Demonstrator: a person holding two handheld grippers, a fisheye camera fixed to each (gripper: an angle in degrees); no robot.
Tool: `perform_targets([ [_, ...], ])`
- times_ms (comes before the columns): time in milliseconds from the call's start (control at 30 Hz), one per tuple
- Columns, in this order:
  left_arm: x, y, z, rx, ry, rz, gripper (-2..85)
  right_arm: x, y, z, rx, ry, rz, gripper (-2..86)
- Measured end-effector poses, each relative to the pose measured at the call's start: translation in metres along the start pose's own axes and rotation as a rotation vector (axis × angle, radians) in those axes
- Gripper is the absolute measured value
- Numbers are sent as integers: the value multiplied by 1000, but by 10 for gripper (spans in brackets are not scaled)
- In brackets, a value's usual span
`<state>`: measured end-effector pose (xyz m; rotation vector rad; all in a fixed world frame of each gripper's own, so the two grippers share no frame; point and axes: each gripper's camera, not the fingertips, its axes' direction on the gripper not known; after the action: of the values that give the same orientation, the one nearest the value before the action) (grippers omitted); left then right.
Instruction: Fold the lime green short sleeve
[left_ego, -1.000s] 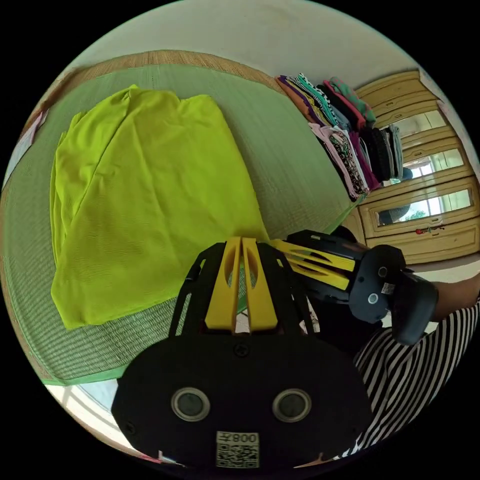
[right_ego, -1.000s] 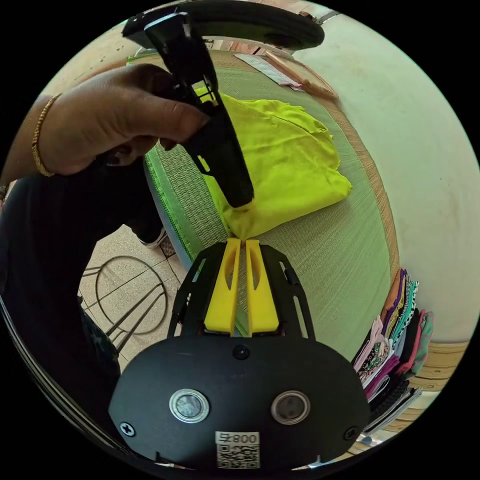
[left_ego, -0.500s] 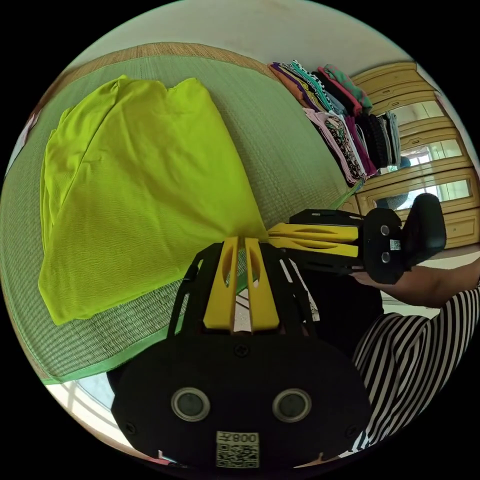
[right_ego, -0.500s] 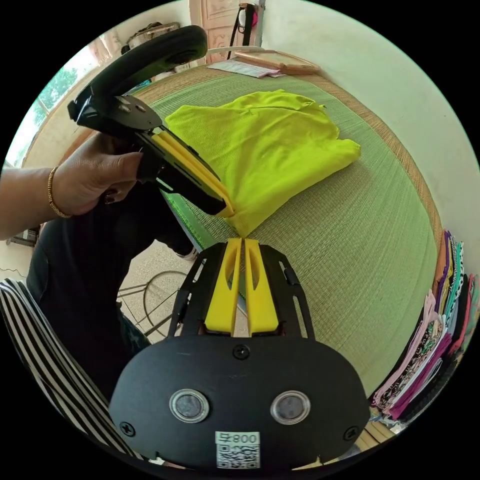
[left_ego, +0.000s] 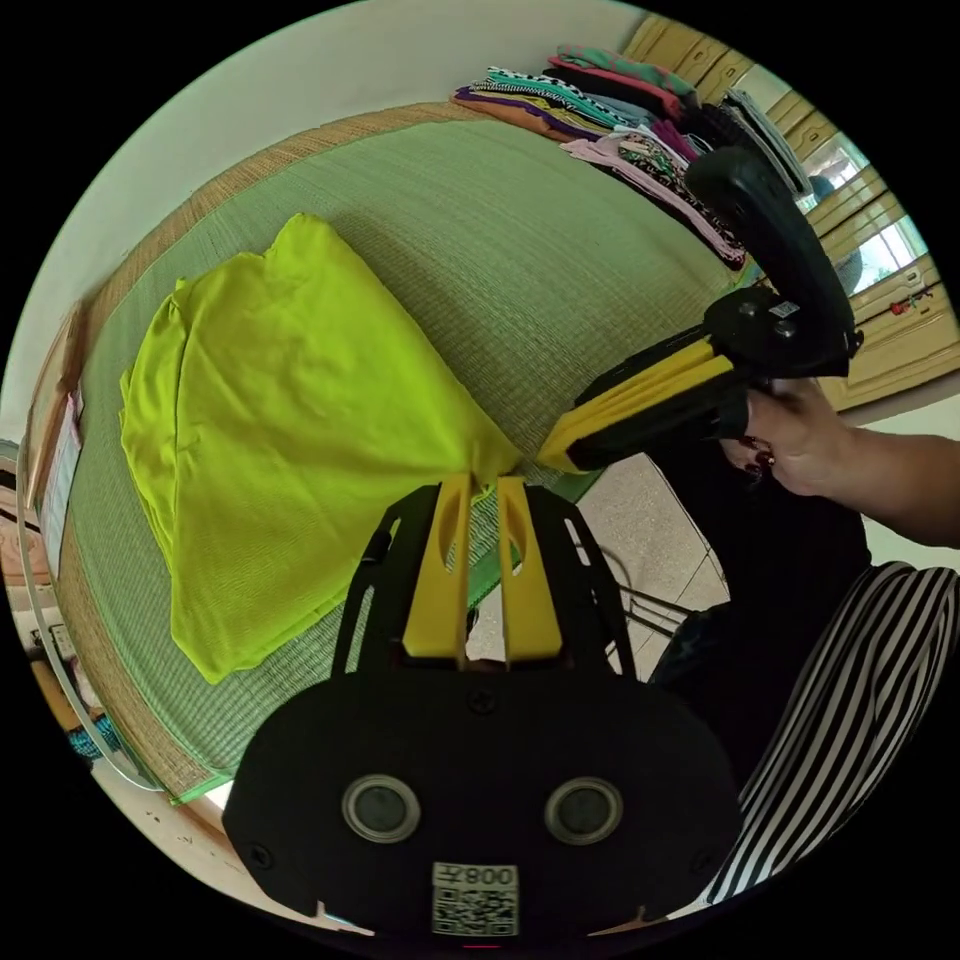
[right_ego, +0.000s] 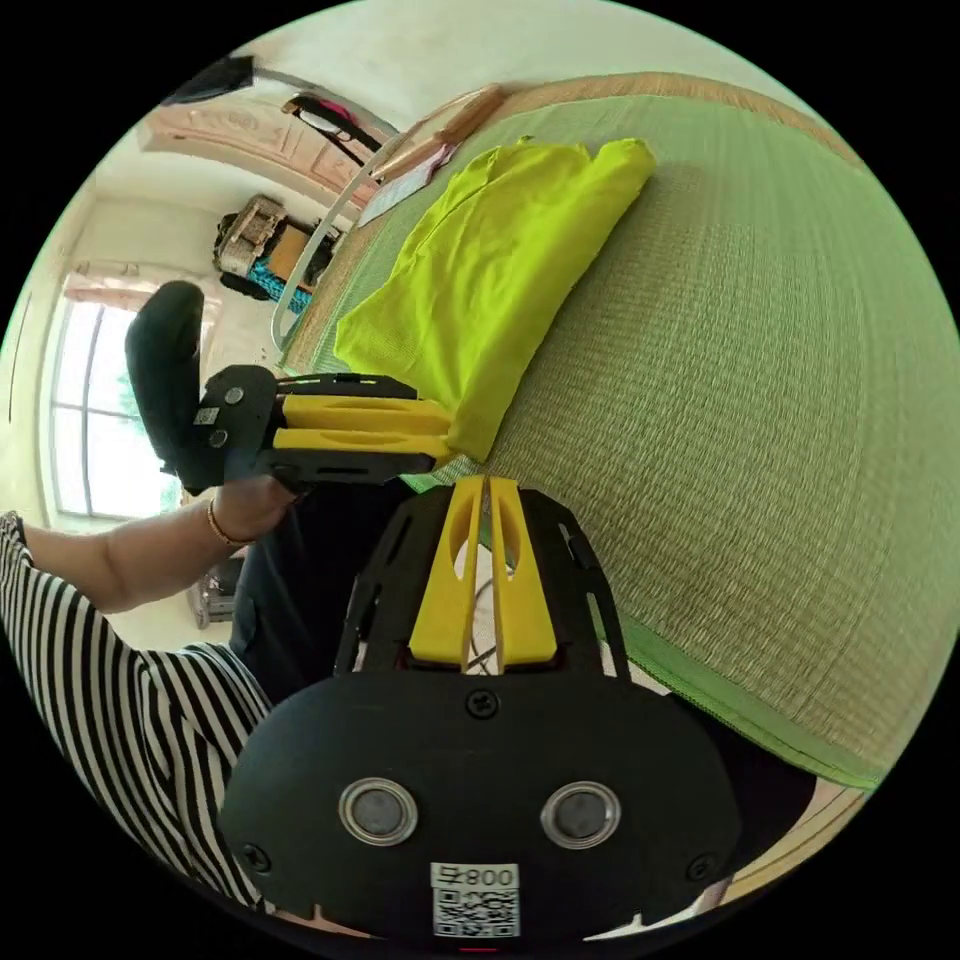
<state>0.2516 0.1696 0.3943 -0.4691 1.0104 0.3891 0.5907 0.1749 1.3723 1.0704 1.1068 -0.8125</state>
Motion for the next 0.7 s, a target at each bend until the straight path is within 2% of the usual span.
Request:
perform_targets([
  [167,-11,18,-8,24,46,-59,21,91,5,-21,79,-359,206,104],
  [267,-20,31,-18,43,76,-77,17,121,3,-25,102,-465,267,114],
  [500,-38,56,-47,68,60,-68,14,156,-10,-17,71,-558,326,104],
  [700,-81,85,-76,97,124,-116,16,181,-14,-13,68,-618,364,62],
])
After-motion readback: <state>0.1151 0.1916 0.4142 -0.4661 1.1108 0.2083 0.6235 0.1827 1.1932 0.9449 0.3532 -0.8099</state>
